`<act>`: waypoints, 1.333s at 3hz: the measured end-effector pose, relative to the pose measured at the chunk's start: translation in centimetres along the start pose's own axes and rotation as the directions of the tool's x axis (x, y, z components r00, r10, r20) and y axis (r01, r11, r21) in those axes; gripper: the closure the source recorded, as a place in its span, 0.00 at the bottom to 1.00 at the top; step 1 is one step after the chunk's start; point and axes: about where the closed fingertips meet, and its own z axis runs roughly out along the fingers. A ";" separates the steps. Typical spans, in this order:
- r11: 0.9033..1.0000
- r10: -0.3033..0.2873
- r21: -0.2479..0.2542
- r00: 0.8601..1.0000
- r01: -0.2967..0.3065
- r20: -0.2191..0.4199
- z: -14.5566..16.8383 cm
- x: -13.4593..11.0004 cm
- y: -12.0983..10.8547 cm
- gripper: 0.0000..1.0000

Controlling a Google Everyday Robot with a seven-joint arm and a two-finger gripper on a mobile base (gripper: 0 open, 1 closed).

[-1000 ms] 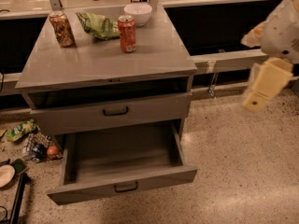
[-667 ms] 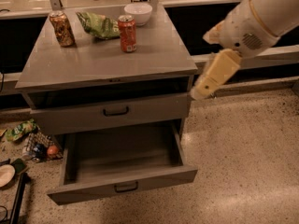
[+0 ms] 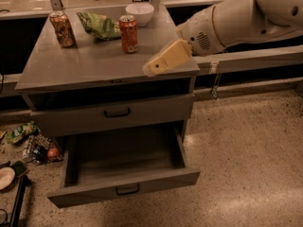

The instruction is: Place orange can into middle drawer

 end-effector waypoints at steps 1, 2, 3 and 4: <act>0.999 -0.008 0.045 1.000 0.007 0.030 -0.2 -0.9 -1.1 0.00; 0.998 0.030 0.045 0.997 -0.033 0.074 2.2 -1.0 -1.1 0.00; 0.996 0.078 0.021 0.980 -0.083 0.180 8.3 -2.1 -1.6 0.00; 0.995 0.095 0.005 0.960 -0.100 0.263 13.8 -3.5 -2.9 0.00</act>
Offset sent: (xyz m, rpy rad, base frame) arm 0.0591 0.0694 -0.0451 0.2561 -0.0045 -0.1234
